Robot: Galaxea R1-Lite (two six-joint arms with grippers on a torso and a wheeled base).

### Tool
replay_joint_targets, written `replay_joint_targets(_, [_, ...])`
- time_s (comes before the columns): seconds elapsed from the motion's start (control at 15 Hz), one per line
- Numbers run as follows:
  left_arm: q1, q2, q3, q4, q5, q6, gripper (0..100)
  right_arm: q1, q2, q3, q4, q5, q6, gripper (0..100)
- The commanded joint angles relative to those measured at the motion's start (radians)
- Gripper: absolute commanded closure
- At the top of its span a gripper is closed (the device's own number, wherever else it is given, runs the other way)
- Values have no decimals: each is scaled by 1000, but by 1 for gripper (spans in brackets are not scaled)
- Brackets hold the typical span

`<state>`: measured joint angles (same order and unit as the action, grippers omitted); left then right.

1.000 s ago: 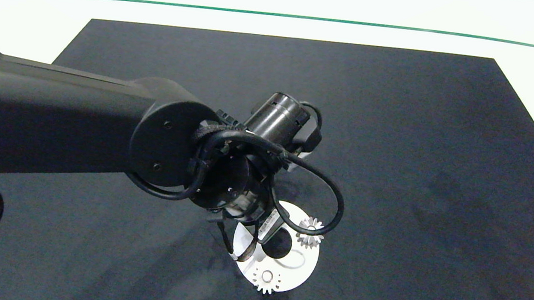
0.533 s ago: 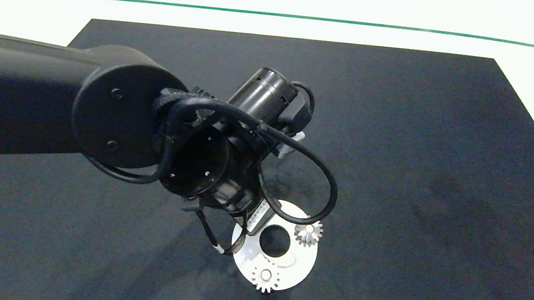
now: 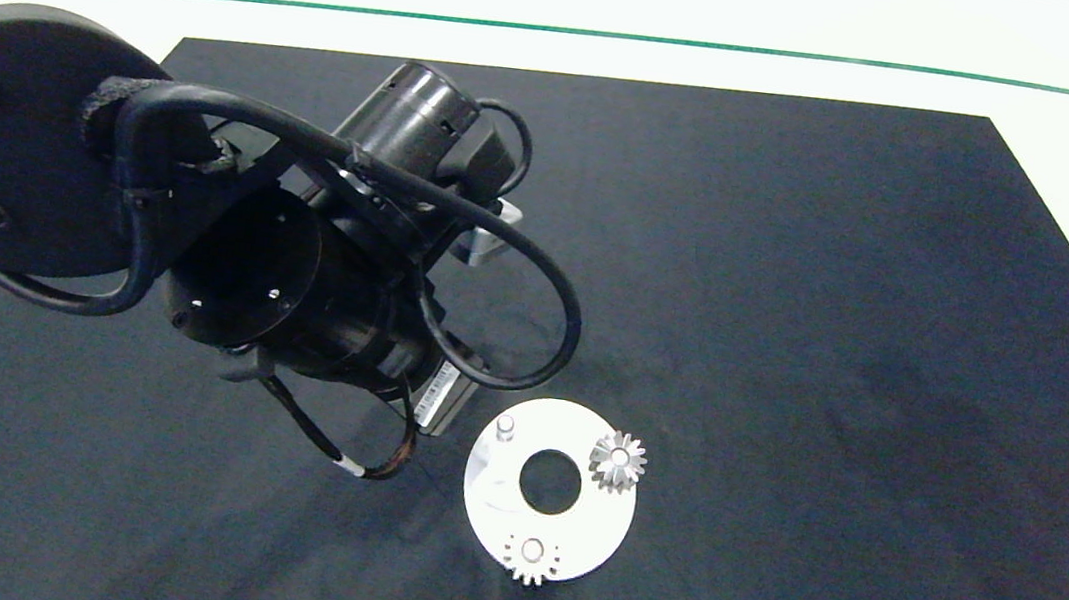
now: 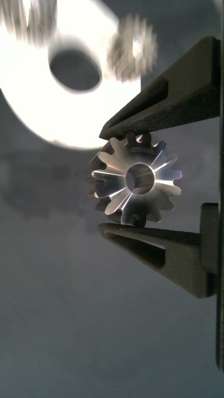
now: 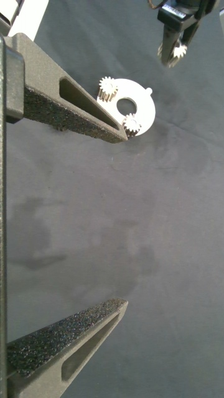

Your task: Remove an incorrectly installed larger gear and replace it with the correct smaller gear

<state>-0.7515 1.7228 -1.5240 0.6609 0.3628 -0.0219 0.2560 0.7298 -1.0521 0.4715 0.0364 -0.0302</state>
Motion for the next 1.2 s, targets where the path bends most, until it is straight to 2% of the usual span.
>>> replay_joint_targets(0.07, [70, -38, 116, -89, 2, -3, 84, 0, -1, 0, 3, 0, 0, 0])
replay_joint_targets(0.27, [96, -74, 254, -230, -2, 5, 84, 0, -1, 0, 3, 0, 0, 0])
replay_joint_targets(0.53, [129, -114, 344, -242, -2, 2, 84, 0, -3, 0, 3, 0, 0, 0])
replay_joint_targets(0.87, [127, -160, 512, -388, -5, 2, 84, 0, -4, 0, 3, 2, -2, 0])
replay_joint_targets(1.2, [132, -184, 578, -441, -5, 0, 84, 0, -7, 1, 3, 7, -4, 0])
